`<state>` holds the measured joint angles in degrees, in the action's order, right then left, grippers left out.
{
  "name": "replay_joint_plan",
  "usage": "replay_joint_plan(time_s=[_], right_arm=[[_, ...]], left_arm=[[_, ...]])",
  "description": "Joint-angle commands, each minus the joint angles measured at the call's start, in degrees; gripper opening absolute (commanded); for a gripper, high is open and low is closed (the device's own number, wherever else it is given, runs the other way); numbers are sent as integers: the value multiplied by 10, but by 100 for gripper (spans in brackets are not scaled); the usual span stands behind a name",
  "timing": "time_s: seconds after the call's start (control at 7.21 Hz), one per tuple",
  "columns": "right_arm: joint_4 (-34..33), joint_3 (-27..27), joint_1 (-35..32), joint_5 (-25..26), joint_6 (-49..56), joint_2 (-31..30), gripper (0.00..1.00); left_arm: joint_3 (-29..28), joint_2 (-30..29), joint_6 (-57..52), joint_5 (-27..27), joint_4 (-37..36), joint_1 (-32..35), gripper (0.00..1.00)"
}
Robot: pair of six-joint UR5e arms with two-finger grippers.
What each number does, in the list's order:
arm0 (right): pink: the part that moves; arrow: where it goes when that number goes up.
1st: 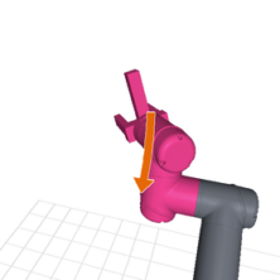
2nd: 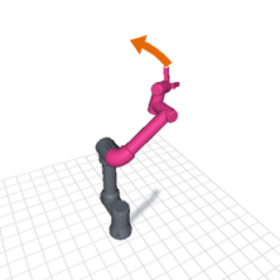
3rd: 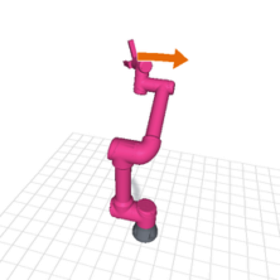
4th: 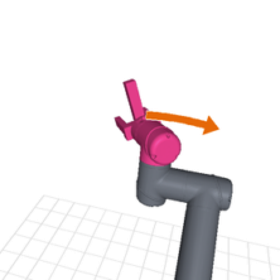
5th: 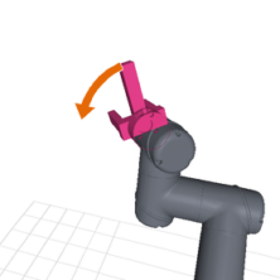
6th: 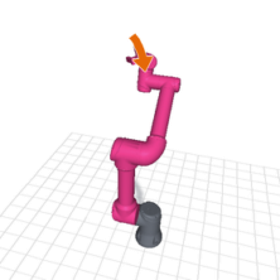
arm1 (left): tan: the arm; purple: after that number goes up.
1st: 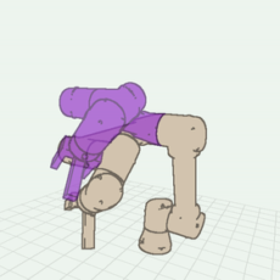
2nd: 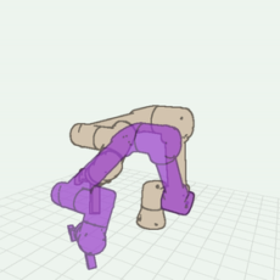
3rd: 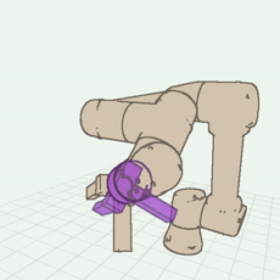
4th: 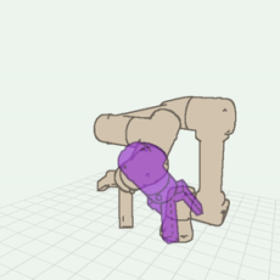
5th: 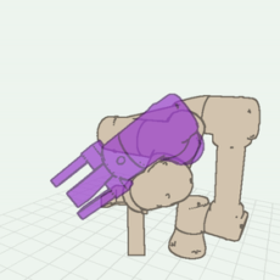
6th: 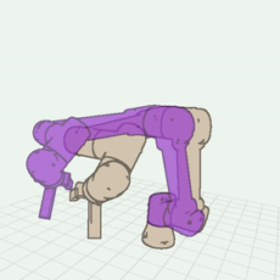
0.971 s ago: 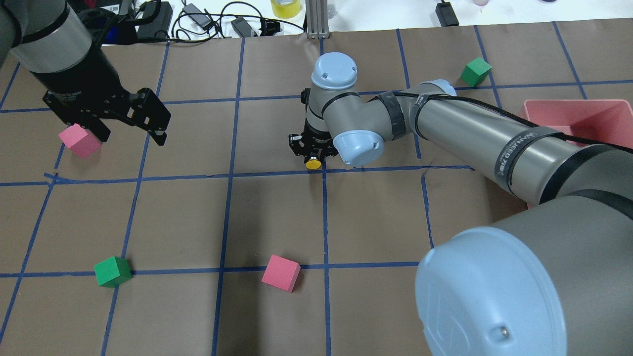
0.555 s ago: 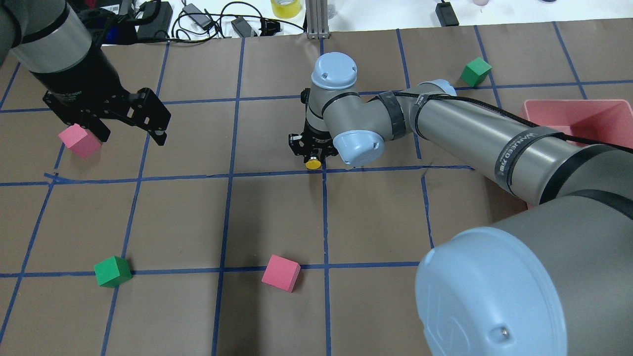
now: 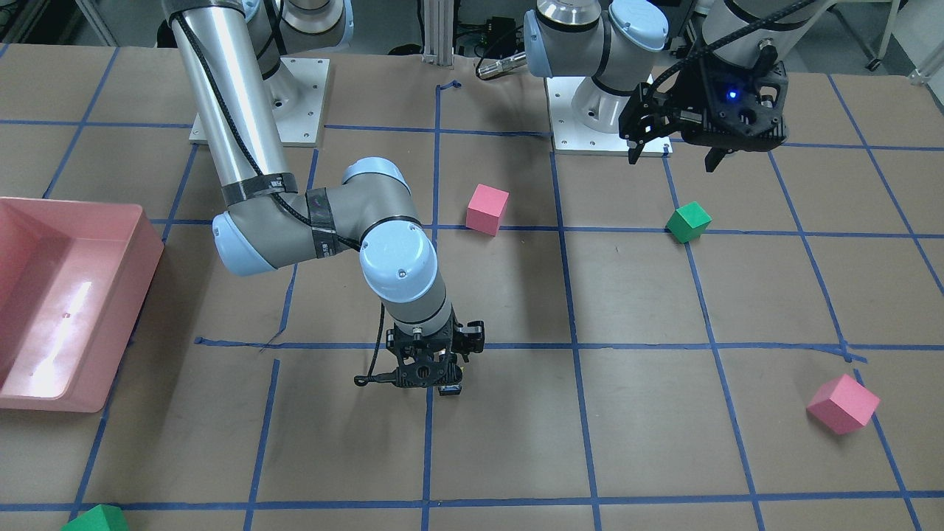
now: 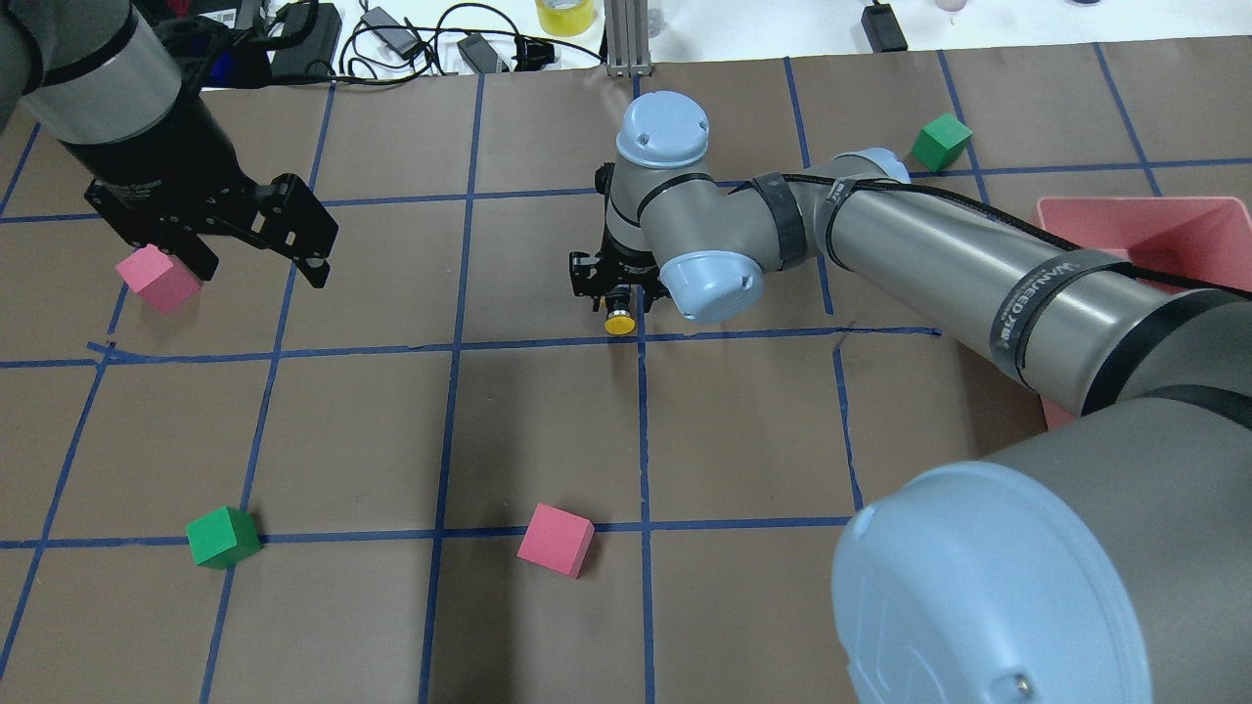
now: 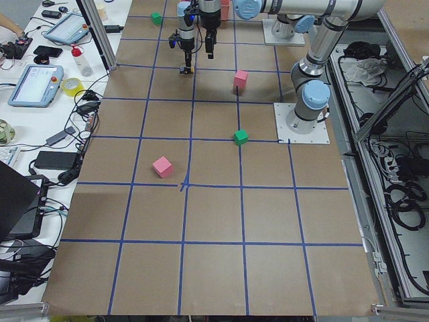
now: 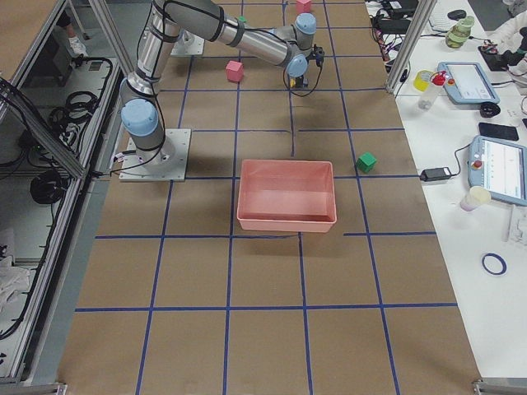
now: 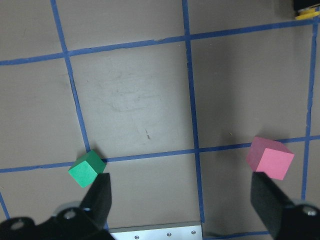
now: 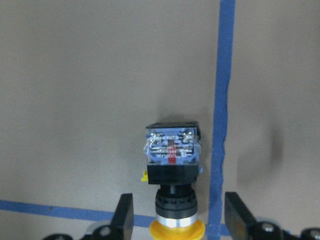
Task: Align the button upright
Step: 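Lower the button onto the table with the right gripper, then open the right gripper and raise it away from the button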
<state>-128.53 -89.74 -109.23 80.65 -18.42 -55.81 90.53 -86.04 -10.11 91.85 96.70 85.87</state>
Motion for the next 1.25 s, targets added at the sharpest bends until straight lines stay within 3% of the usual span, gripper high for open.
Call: replay_joint_plan(time_s=[0.0,0.55,1.11], right_arm=[[1,0,2,4,-1,-19,82],[10,-5,28,14,8,-39,97],[81,-15,66,15,55,-78,98]], left_arm=[[0,0,0,0,1,0,100],[0,0,0,1,1,0,100],[4,-7,0,-3,-8,0,100]])
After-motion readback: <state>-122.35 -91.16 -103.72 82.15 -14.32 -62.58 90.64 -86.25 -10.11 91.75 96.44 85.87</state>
